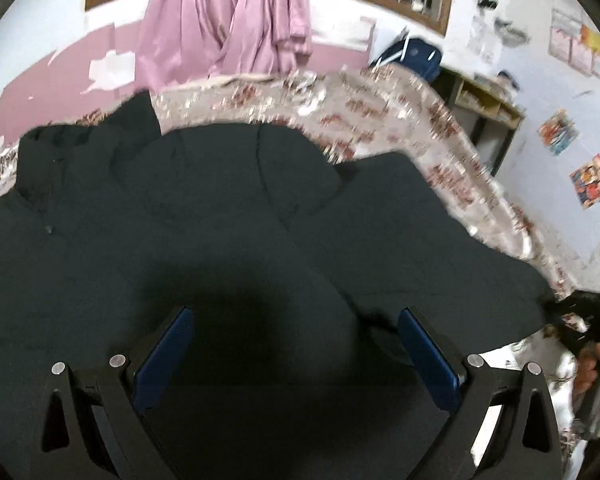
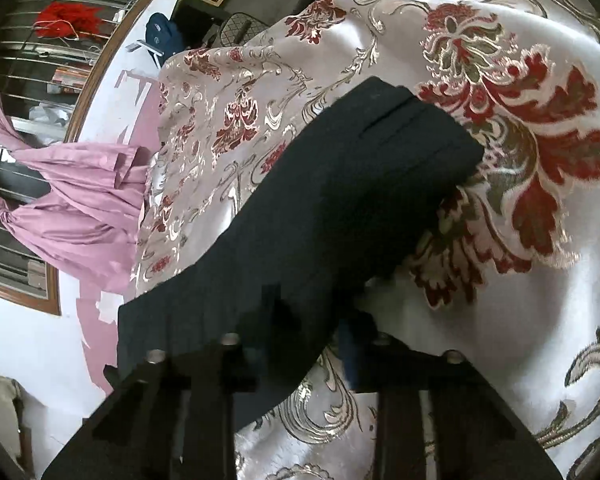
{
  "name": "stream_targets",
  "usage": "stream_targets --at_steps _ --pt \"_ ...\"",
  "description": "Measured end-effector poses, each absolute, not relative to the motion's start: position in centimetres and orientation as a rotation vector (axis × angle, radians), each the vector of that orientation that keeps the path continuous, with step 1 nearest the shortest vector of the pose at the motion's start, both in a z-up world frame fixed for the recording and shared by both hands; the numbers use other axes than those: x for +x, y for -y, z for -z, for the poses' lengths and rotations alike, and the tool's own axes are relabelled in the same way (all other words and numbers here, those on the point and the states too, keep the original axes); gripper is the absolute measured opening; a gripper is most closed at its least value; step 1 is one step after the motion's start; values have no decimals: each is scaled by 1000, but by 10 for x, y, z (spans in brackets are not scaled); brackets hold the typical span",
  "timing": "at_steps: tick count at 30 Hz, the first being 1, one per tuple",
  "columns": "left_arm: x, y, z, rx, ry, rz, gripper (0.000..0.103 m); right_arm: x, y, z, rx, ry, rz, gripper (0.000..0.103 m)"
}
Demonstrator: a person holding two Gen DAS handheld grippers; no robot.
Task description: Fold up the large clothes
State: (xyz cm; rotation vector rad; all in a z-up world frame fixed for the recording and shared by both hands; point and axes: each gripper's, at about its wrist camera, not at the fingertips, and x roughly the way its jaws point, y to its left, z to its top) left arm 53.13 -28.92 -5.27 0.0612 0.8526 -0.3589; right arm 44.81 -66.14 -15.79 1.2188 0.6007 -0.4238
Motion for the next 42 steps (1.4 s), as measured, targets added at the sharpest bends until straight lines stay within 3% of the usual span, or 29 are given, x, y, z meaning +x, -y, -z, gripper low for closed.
stream_targets --at_steps 3,11,18,25,33,42 --pt "543 295 75 106 -956 339 102 449 658 138 1129 -570 426 8" --pt "527 264 69 3 -913 376 102 474 612 2 660 -444 409 6" --pt "499 173 27 -89 -841 365 102 494 519 -122 288 -294 316 6" --pt "469 42 1 -153 -821 209 102 495 366 -186 -20 -155 131 6" --pt "438 -91 -3 -256 -797 39 102 502 184 -151 -383 -239 -107 6" --pt "424 -155 35 -527 -775 122 101 510 73 -18 -524 -562 -264 6"
